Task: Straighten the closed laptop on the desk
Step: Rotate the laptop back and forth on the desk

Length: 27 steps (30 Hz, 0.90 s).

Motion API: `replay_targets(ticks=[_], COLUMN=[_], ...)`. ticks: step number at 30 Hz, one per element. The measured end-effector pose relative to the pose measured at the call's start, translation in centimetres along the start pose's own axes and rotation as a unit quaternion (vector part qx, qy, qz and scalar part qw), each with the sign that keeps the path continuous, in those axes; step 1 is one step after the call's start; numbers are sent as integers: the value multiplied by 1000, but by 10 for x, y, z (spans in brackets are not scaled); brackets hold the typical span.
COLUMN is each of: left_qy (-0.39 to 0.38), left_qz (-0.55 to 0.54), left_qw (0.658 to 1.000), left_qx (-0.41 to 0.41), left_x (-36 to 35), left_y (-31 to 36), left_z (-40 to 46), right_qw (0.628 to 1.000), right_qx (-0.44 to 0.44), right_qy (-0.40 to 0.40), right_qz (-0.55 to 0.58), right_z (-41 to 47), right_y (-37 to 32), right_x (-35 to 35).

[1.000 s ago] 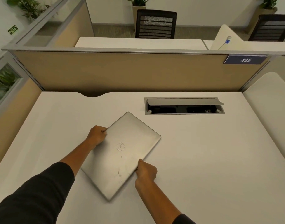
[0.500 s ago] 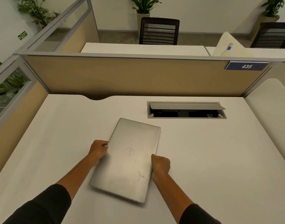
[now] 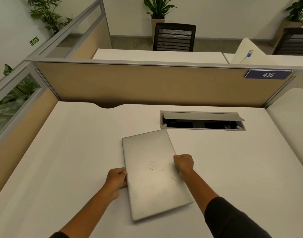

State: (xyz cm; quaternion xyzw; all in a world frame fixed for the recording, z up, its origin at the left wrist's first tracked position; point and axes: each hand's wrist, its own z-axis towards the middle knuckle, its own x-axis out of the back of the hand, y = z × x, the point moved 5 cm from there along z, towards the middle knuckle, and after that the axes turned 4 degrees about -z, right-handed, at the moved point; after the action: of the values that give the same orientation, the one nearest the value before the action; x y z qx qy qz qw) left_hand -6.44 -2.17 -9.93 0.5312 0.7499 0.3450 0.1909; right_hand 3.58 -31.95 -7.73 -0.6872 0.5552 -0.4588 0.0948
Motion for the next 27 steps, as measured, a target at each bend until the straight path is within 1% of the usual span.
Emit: replay_targets(ticks=[4, 8, 16, 23, 27], left_qy=[-10, -16, -17, -24, -26], left_qz=[-64, -99, -139, -173, -187], left_qw=[998, 995, 989, 983, 980], left_qx=[23, 29, 40, 56, 67], left_x=[-12, -25, -46, -61, -69], left_y=[-9, -15, -32, -51, -59], left_z=[-19, -37, -67, -89, -93], right_qw=[998, 995, 985, 975, 973], right_qx=[20, 37, 77, 114, 123], right_qy=[-15, -28, -58, -93, -98], right_qz=[-52, -90, -141, -168, -171], right_z=[10, 19, 29, 29, 30], right_y=[-11, -20, -32, -45, -48], right_x=[5, 8, 9, 6, 4])
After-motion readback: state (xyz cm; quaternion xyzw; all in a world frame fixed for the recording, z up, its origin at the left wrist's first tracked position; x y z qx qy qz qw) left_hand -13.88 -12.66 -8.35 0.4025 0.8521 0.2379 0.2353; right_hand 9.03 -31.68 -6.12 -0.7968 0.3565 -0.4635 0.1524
